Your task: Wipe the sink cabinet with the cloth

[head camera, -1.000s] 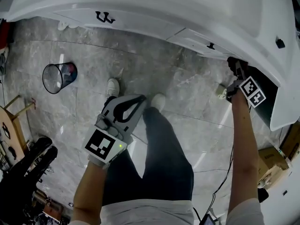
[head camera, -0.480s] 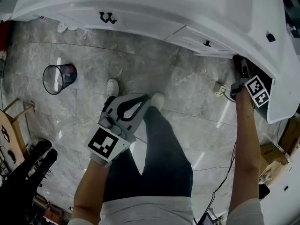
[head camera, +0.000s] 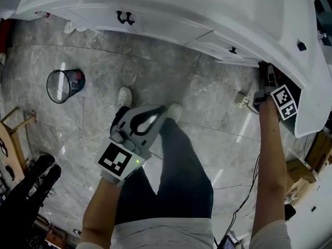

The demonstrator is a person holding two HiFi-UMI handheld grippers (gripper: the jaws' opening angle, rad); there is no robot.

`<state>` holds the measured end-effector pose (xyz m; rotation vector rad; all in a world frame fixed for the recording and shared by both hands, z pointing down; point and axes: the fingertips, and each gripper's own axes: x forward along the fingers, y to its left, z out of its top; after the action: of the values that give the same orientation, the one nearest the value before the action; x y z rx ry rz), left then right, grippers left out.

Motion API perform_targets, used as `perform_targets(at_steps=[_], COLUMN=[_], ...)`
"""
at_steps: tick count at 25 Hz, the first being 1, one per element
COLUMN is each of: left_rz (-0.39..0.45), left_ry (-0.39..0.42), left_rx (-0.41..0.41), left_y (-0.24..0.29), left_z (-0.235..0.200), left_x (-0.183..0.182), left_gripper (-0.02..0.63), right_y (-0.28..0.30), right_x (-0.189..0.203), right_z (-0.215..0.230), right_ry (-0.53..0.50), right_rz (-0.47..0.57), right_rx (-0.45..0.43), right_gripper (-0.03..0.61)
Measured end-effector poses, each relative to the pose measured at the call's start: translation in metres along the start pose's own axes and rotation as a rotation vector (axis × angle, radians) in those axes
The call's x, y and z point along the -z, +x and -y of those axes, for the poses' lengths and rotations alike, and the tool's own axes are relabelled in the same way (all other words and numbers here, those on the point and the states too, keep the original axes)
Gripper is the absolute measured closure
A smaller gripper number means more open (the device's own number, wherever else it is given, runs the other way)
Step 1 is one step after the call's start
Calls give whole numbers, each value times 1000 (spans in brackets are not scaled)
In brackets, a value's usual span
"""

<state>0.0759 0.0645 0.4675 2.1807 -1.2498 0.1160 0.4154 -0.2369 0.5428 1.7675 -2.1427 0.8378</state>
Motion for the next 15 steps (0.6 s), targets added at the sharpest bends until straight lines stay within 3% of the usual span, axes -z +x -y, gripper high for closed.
perform_targets(at_steps=[6, 15], left_rz=[11, 21], left_ry=[-18, -38], left_rx=[-1, -9], left_y=[-10, -27], left_z=[-11, -38], left_x=[0, -1], left_gripper=[601, 601], right_y=[4, 15], right_x=[7, 30], right_z=[-42, -117], right_ry=[-29, 5], right_rz=[10, 3], right_rx=[-48, -106], right_gripper=[419, 419])
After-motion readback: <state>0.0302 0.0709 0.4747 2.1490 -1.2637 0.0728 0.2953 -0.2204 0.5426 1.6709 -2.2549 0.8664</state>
